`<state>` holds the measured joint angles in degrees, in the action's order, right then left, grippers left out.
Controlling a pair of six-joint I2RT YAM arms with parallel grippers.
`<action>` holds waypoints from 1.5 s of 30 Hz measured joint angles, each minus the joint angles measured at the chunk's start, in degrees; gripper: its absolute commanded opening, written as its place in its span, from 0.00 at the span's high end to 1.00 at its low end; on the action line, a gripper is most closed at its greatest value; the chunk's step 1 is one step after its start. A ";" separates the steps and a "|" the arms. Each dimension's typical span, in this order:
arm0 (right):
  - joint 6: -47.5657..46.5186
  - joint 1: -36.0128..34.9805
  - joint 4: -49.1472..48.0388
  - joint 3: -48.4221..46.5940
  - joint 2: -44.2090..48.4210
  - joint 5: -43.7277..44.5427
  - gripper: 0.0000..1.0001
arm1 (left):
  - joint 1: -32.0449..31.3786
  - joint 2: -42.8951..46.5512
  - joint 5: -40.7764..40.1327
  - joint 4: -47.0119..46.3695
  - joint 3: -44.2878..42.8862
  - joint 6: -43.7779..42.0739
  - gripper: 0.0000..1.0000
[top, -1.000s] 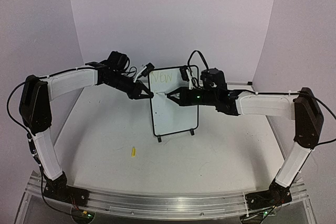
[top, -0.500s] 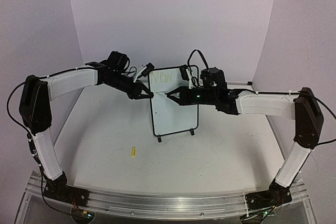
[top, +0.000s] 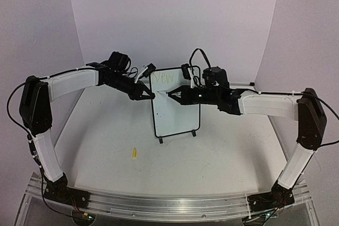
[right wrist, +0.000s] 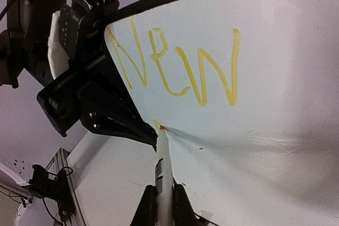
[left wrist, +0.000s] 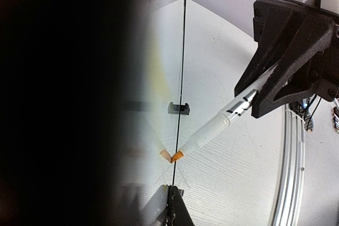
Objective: Write a sentence on the whiteboard
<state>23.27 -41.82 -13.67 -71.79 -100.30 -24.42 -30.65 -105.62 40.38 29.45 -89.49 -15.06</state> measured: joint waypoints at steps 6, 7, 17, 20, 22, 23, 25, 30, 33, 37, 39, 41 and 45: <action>0.00 0.04 -0.05 0.49 1.89 -0.81 1.00 | 0.00 0.00 0.00 0.02 0.00 -0.12 1.00; 0.01 0.04 -0.07 0.73 2.59 -0.89 1.00 | 0.00 0.00 0.00 0.02 0.00 -0.12 1.00; 0.34 0.06 -1.01 1.22 4.61 -0.48 1.00 | 0.00 0.00 0.01 0.04 0.00 -0.14 1.00; 0.39 0.04 -1.10 1.22 4.31 -0.46 1.00 | 0.00 0.00 0.00 0.04 0.00 -0.14 1.00; 0.39 0.04 -1.13 1.20 3.80 -0.47 1.00 | 0.00 0.00 0.00 0.04 0.00 -0.17 1.00; 0.39 0.04 -1.13 1.20 3.42 -0.48 1.00 | 0.00 0.00 0.00 0.04 0.00 -0.17 1.00; 0.39 0.04 -1.11 1.20 2.60 -0.44 1.00 | 0.00 0.00 0.00 0.04 0.00 -0.17 1.00; 0.39 0.04 -0.81 1.20 1.39 -0.25 1.00 | 0.00 0.00 0.00 0.04 0.00 -0.17 1.00; 0.39 0.06 -0.79 1.20 1.30 0.24 1.00 | 0.00 0.00 0.00 0.04 0.00 -0.17 1.00; 0.44 0.04 -0.79 1.20 1.27 1.14 1.00 | 0.00 0.00 -0.02 0.04 0.00 -0.16 1.00; 0.56 0.04 -0.79 1.20 1.27 1.46 1.00 | 0.00 0.00 -0.02 0.04 0.00 -0.14 1.00; 0.59 0.04 -0.79 1.18 1.27 1.73 1.00 | 0.00 0.00 -0.02 0.04 0.00 -0.14 1.00; 0.59 0.04 -0.73 1.19 1.14 1.89 1.00 | 0.02 0.00 -0.05 0.05 0.00 -0.14 1.00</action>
<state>23.86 -41.78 -14.40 -70.60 -99.15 -22.53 -30.63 -105.62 40.33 29.51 -89.49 -15.20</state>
